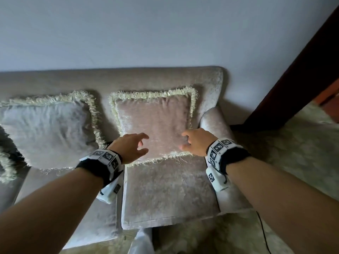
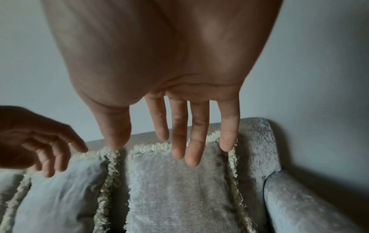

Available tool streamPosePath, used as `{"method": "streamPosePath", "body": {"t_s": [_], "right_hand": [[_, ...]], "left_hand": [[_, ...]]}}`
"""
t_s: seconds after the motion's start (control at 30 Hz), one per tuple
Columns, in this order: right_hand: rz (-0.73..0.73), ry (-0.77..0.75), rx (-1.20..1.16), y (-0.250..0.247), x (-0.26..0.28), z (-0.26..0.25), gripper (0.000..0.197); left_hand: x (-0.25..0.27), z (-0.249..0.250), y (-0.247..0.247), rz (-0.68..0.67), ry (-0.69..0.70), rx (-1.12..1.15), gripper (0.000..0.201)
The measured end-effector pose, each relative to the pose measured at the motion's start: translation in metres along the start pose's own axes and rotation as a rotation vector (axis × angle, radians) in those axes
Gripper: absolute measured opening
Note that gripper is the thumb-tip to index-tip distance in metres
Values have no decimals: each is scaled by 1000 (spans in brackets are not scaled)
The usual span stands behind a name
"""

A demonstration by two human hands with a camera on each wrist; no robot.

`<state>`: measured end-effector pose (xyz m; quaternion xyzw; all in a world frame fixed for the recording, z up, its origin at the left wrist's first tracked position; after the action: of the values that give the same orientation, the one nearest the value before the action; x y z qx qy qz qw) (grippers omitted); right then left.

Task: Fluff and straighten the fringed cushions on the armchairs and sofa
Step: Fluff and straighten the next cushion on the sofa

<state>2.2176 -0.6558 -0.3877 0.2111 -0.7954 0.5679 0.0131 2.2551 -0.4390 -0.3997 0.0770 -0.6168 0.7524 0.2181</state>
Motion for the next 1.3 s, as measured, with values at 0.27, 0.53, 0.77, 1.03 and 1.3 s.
{"method": "streamPosePath", "body": {"t_s": [0.27, 0.53, 0.77, 1.03, 1.3], "right_hand": [[9, -56, 14, -25, 71, -62, 63], [-38, -9, 80, -17, 77, -85, 58], [-43, -11, 64, -8, 54, -96, 59], [119, 20, -3, -3, 18, -64, 65], [356, -1, -133, 3, -48, 16, 60]], "left_hand": [[94, 0, -21, 22, -14, -57, 48], [107, -7, -25, 25, 31, -96, 48], [90, -30, -26, 22, 32, -69, 50], [45, -37, -27, 57, 54, 13, 58], [-52, -39, -4, 73, 18, 161, 58]]}}
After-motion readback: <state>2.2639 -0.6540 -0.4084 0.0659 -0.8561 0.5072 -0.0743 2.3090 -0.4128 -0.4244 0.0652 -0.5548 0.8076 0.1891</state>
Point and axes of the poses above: each hand's wrist, its own x-axis away from the middle knuckle, its own y-axis out of the palm, z = x × y, the point moved 10 cm from there along -x, towards the middle knuckle, and after that the axes turned 15 degrees about -y, right-handed, at the moved point
